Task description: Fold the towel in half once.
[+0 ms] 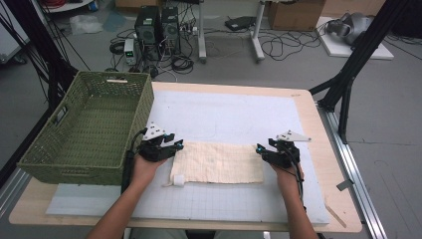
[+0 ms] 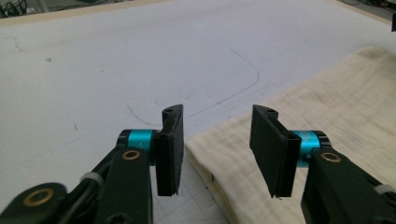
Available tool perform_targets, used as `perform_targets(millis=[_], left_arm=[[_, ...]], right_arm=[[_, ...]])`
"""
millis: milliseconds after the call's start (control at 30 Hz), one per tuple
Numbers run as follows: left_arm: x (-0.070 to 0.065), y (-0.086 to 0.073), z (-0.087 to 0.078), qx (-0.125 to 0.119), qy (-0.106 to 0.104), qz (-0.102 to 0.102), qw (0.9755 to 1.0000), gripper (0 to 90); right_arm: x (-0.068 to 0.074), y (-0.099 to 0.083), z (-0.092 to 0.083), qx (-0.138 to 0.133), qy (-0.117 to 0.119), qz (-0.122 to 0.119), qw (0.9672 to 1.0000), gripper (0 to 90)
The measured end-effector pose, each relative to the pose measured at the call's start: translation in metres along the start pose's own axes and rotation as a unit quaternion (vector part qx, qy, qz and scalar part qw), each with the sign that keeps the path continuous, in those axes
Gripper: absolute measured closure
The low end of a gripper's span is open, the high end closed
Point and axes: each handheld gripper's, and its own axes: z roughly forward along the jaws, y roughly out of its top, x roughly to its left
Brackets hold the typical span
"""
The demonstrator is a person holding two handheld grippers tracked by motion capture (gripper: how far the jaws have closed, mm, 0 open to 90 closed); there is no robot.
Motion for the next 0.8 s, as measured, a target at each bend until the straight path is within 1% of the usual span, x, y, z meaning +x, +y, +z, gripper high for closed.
perform_targets(millis=[67,100,133,167,233,267,333,367,433,500,533,600,633,667,700,733,800], left_arm=[[-0.001,0.001,-0.002,-0.006,-0.01,-0.009,0.9999,47.4],[-0.002,0.002,-0.003,-0.008,-0.018,-0.009,0.9998,44.9],[-0.003,0.002,-0.004,-0.008,-0.028,-0.011,0.9995,43.7],[-0.005,0.002,-0.005,-0.01,-0.033,-0.014,0.9993,40.9],[-0.006,0.0,-0.007,-0.016,-0.035,-0.016,0.9991,33.3],[-0.007,0.0,-0.009,-0.021,-0.042,-0.019,0.9987,31.8],[-0.009,-0.003,-0.012,-0.03,-0.048,-0.02,0.9982,27.1],[-0.009,-0.003,-0.013,-0.03,-0.052,-0.023,0.9979,25.2],[-0.011,-0.004,-0.016,-0.043,-0.045,-0.024,0.9977,20.9],[-0.011,-0.003,-0.019,-0.05,-0.042,-0.023,0.9976,20.7],[-0.012,-0.002,-0.02,-0.054,-0.042,-0.027,0.9973,20.7],[-0.013,-0.002,-0.021,-0.057,-0.048,-0.032,0.9967,20.7],[-0.013,-0.002,-0.022,-0.058,-0.05,-0.032,0.9966,20.8],[-0.015,-0.003,-0.023,-0.06,-0.05,-0.034,0.9964,20.9],[-0.016,-0.004,-0.023,-0.061,-0.051,-0.036,0.9962,20.9],[-0.017,-0.005,-0.024,-0.062,-0.055,-0.041,0.9957,20.9],[-0.019,-0.006,-0.025,-0.062,-0.059,-0.041,0.9954,20.8]], right_arm=[[-0.001,0.001,-0.007,-0.001,0.013,0.007,0.9999,39.8],[-0.001,0.002,-0.01,-0.003,0.02,0.007,0.9998,38.1],[-0.001,0.002,-0.013,-0.006,0.021,0.002,0.9998,35.6],[-0.001,0.002,-0.017,-0.006,0.02,0.003,0.9998,32.8],[-0.001,0.0,-0.024,-0.01,0.02,0.002,0.9998,27.9],[-0.002,-0.002,-0.027,-0.011,0.018,-0.001,0.9998,25.7],[-0.003,-0.006,-0.034,-0.012,0.016,-0.011,0.9997,21.8],[-0.003,-0.009,-0.037,-0.011,0.016,-0.019,0.9996,21.8],[-0.004,-0.014,-0.044,-0.014,0.016,-0.037,0.9991,21.8],[-0.004,-0.019,-0.05,-0.02,0.023,-0.032,0.999,21.4],[-0.005,-0.021,-0.053,-0.023,0.026,-0.028,0.999,20.7],[-0.004,-0.022,-0.055,-0.028,0.023,-0.026,0.999,18.0],[-0.004,-0.021,-0.055,-0.031,0.02,-0.029,0.9989,15.6],[-0.003,-0.02,-0.055,-0.031,0.018,-0.027,0.999,11.5],[-0.002,-0.019,-0.055,-0.031,0.016,-0.024,0.9991,11.1],[-0.002,-0.018,-0.054,-0.034,0.016,-0.027,0.9989,11.1],[0.0,-0.016,-0.054,-0.035,0.016,-0.033,0.9987,11.1]])
